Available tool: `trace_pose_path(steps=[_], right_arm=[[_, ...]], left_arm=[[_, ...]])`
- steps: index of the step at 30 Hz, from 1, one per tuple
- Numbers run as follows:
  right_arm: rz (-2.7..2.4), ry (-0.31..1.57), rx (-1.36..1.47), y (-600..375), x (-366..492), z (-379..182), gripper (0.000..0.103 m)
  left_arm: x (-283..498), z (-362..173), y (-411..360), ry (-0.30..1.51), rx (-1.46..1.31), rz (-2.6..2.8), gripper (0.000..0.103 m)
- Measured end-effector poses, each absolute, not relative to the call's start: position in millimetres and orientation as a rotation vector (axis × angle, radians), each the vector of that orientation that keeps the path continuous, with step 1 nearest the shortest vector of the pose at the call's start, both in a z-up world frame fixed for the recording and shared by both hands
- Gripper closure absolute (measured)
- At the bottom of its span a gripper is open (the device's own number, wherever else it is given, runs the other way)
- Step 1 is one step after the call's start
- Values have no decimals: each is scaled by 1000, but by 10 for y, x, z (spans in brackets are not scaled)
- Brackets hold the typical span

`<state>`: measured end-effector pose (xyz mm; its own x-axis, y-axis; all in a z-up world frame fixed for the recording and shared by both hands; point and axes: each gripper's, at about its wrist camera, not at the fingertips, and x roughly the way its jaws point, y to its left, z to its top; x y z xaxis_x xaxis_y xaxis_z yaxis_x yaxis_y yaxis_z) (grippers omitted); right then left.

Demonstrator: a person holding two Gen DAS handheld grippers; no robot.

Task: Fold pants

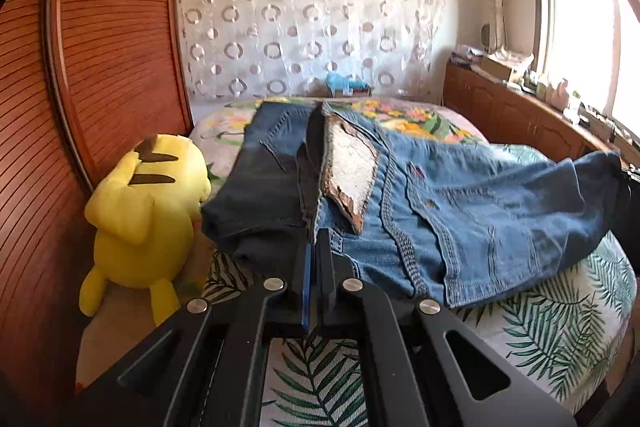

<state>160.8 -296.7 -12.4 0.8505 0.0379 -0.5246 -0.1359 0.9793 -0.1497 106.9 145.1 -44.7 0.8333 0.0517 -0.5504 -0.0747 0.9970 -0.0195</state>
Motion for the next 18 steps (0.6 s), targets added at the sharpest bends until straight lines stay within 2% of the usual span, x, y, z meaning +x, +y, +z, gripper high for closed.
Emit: trace_pose_path(steps=[11,18], right_arm=[[156,529,-153,-3165,850,-137,94],[196,594,-97,-3406,432,-309,94]], left_arm=[[436,-360,1655,564,-76,72,101],[238,-534,1633,620,-60,61,101]])
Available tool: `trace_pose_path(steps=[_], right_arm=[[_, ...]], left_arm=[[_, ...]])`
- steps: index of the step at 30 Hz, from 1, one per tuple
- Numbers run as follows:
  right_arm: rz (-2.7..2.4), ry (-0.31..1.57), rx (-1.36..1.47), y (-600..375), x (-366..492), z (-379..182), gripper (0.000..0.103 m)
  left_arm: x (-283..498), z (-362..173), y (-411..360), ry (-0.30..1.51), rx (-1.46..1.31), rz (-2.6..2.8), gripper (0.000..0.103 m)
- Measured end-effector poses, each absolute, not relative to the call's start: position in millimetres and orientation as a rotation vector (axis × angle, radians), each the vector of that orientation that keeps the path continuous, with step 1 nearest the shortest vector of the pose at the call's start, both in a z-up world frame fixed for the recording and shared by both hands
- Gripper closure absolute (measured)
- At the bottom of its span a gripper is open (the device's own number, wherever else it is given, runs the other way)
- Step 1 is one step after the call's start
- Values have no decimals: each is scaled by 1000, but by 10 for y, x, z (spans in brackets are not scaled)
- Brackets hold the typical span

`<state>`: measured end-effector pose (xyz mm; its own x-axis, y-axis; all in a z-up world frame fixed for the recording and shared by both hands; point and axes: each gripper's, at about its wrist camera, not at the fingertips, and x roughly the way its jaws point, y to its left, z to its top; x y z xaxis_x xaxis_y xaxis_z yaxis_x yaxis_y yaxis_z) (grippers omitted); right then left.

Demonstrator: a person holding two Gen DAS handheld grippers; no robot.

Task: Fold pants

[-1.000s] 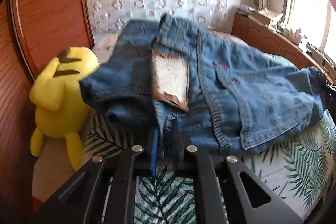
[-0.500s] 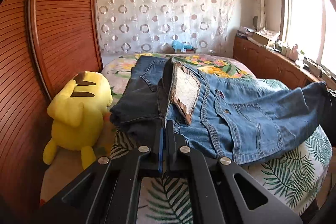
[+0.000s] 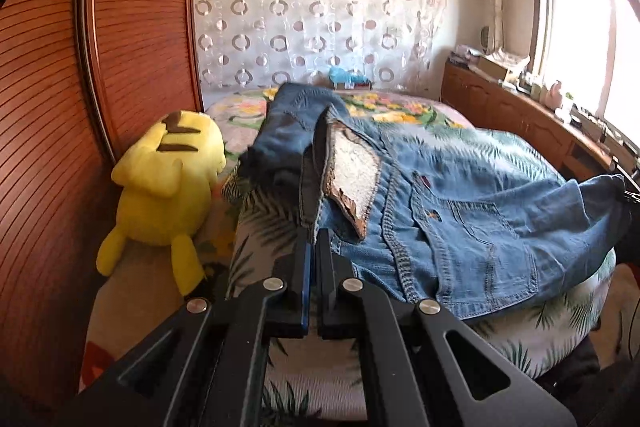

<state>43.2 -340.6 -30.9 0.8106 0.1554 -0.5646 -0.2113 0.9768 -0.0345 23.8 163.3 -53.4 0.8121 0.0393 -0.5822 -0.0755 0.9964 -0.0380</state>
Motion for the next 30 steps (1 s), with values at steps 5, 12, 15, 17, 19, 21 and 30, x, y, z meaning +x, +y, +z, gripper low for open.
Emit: trace_pose_path(steps=[5,12,15,17,19,21,30], right_arm=[[195,656,-34,-3555,500,-559,93],[190,687,19,-3653,571,-641,92],[192,681,26,-3637,586,-605,91],[193,673,33,-3618,571,-612,87],[192,663,33,-3610,525,-594,86],[188,655,28,-3515,551,-644,84],[175,609,0,-3447,370,-633,65]], left_arm=[[237,-627,1570,637,-33,66,101],[170,-604,1471,626,-4,54,91],[144,-558,1418,608,5,30,72],[151,-533,1365,601,14,17,60],[178,-519,1319,599,9,-1,55],[216,-508,1257,594,-6,-26,27],[507,-555,749,594,-25,-146,15]])
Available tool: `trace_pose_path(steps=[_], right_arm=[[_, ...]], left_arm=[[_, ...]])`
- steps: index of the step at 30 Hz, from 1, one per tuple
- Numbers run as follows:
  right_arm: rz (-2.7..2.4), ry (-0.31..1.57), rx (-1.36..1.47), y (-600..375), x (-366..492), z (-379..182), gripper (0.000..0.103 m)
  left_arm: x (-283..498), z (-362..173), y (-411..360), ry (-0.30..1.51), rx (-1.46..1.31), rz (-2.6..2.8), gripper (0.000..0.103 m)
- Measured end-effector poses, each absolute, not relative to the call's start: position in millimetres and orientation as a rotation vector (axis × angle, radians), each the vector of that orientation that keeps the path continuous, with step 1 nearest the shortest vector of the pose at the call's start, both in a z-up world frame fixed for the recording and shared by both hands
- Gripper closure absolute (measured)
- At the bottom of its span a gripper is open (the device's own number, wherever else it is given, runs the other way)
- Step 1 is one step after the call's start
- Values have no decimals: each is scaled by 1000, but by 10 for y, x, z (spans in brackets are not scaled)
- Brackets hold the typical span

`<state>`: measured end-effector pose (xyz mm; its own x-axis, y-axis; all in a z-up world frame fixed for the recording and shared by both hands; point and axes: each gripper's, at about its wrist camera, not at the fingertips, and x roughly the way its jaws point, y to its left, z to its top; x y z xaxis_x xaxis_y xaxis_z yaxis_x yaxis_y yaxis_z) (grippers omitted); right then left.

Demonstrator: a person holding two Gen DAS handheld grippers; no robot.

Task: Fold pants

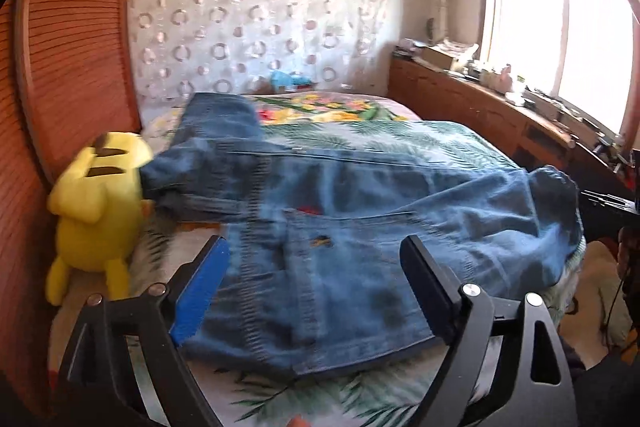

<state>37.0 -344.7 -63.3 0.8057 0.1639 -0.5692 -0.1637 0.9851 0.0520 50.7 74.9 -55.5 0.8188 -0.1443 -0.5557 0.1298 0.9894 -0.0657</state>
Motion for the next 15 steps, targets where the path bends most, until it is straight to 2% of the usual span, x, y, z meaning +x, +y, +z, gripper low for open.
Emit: trace_pose_path(steps=[15], right_arm=[[143,645,68,-3472,592,-741,64]], left_arm=[[864,-654,-178,622,5,-289,15]])
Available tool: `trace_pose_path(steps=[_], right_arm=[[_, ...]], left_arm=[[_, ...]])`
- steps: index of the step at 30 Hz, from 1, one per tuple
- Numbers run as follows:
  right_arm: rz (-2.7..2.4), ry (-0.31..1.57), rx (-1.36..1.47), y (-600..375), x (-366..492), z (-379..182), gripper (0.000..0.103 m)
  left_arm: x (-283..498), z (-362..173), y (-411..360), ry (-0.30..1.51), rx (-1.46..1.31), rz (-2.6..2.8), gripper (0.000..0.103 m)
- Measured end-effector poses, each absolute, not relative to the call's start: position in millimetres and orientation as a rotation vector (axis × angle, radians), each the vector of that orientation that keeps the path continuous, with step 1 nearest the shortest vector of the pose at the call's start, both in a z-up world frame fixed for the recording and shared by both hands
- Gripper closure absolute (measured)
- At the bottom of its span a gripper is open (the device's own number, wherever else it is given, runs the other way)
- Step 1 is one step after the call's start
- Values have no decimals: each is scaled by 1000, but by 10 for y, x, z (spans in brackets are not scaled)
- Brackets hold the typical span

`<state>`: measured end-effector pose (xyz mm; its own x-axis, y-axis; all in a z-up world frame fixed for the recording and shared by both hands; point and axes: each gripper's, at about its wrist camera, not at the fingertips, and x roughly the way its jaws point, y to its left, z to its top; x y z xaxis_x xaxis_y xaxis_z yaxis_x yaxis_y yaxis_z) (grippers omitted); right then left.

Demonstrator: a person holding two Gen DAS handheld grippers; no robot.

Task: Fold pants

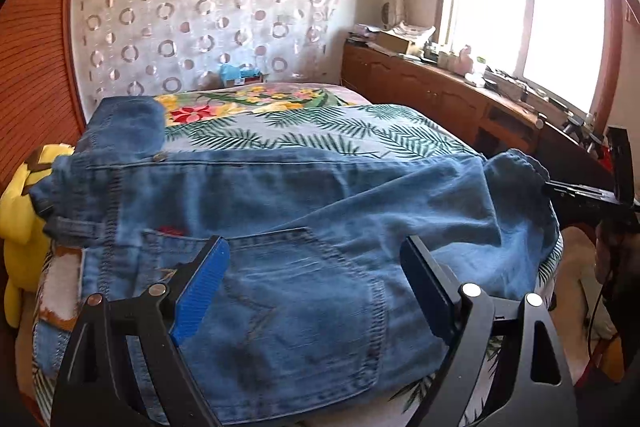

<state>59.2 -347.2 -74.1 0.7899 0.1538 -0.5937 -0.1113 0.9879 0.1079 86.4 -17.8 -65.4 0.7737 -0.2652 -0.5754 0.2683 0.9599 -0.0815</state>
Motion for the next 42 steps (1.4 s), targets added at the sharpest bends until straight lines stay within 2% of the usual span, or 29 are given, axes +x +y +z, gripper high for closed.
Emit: trace_pose_path(steps=[9,14,16,21,30,42], right_arm=[[151,638,59,-3453,576,-706,64],[150,622,44,-3440,568,-672,75],[160,614,34,-3424,562,-659,86],[172,583,31,-3410,523,-636,95],[182,475,23,-3435,211,-355,97],[261,501,10,-3277,190,-326,97]], left_arm=[[805,-601,-312,612,44,-272,15],[800,-620,-329,614,43,-260,15],[783,-627,-335,612,41,-262,15],[740,-657,-351,602,37,-262,15],[696,-655,-332,598,24,-266,15],[651,-626,-205,595,1,-245,15]])
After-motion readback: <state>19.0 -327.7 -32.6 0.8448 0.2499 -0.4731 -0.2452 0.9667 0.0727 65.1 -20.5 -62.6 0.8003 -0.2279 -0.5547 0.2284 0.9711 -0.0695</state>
